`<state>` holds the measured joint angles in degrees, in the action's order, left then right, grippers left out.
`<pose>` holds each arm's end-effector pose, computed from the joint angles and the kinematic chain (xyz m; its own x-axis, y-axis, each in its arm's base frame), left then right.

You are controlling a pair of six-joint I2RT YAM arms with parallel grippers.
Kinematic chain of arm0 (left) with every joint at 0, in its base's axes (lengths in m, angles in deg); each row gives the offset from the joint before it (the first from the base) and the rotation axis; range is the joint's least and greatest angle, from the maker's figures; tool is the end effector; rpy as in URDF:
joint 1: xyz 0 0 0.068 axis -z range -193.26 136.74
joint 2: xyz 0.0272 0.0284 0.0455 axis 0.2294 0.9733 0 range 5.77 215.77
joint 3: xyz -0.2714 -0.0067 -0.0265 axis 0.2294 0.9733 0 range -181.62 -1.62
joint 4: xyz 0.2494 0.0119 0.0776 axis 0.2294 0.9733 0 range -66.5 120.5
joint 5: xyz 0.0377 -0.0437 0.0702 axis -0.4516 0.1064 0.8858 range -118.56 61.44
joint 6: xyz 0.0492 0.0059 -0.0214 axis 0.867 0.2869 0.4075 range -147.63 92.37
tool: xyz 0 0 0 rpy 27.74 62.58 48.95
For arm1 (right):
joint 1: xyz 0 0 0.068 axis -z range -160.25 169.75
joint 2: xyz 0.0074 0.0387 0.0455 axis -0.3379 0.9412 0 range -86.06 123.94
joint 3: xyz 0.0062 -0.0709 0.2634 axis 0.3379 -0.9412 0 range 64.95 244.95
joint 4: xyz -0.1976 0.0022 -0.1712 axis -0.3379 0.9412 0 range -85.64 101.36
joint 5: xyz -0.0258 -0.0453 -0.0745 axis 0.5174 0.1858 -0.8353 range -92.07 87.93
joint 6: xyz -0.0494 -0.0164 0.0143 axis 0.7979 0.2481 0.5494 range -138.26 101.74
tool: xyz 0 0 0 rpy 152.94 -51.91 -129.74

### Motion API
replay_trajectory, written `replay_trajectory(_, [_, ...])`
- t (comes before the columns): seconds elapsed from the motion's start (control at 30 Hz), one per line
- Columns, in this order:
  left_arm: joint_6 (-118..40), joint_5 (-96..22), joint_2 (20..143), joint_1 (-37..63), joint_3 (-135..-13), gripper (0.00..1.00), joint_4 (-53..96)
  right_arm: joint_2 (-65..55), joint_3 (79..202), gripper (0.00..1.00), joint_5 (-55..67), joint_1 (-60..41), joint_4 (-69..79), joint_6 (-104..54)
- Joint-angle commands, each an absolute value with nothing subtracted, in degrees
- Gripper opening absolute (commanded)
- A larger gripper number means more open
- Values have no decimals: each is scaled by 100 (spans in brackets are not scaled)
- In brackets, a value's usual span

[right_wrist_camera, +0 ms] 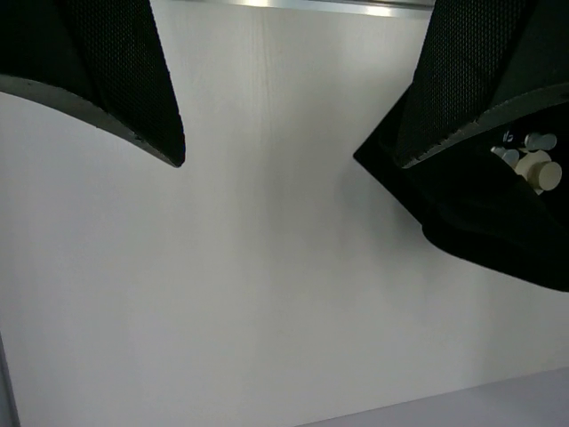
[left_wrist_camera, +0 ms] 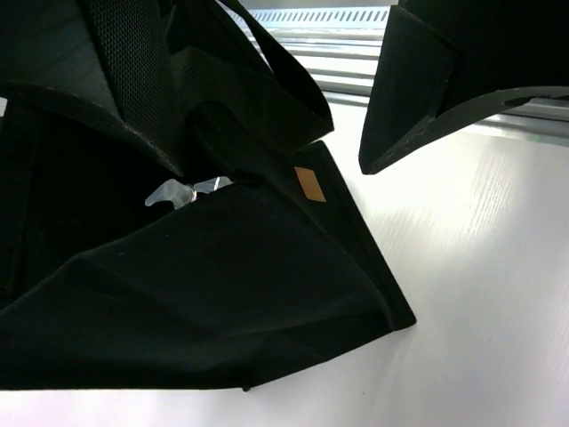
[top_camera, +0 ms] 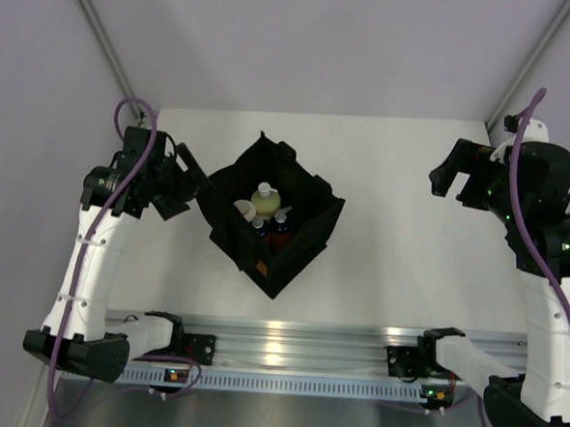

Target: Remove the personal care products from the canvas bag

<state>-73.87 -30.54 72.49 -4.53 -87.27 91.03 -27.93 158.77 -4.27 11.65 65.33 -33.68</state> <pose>0.1979 -0.0316 0.4100 -0.6387 -0.6321 -0.4387 -0.4149 0.7631 -0.4955 0.1425 0.0189 0.4825 -0.4359 0.2063 -0.8760 0.0098 0.9744 0.2245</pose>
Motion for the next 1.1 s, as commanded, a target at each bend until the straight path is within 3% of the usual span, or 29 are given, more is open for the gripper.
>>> replay_trajectory(0.0, [-7360,-3366,7028,-438,-8610,80,8592,-2902,15873,99,-6,1096,6483,-3487])
replay_trajectory(0.03, [-7351,-3409,7019,-438,-8548,77,8503,-2919,15847,99,91,1088,6457,-3496])
replay_trajectory(0.17, [-7465,-3428,7028,-438,-8257,51,8353,-2928,15768,99,293,1087,6360,-3575])
replay_trajectory(0.2, [-7474,-3384,6993,-438,-8231,38,8362,-2920,15750,99,381,1096,6299,-3584])
replay_trajectory(0.3, [-7457,-3164,6827,-438,-8064,27,8362,-2815,15680,99,1205,1079,6114,-3715])
replay_trajectory(0.33, [-7457,-3146,6791,-438,-8020,17,8362,-2753,15654,98,1564,974,5888,-3829])
replay_trajectory(0.37, [-7448,-3172,6773,-438,-7898,14,8353,-2692,15662,88,1664,886,5772,-4135])
replay_trajectory(0.4, [-7448,-3190,6756,-438,-7818,11,8353,-2621,15723,84,1708,729,5675,-4260])
replay_trajectory(0.43, [-7448,-3190,6755,-438,-7730,0,8344,-2525,15802,83,1491,214,5535,-4339])
replay_trajectory(0.73, [-7281,-3480,6263,-412,-6386,0,7440,-821,17463,74,40,-2354,5525,-4331])
replay_trajectory(1.07, [-7070,-3515,6061,-351,-5568,0,7149,656,18219,68,-330,-3667,5525,-4278])
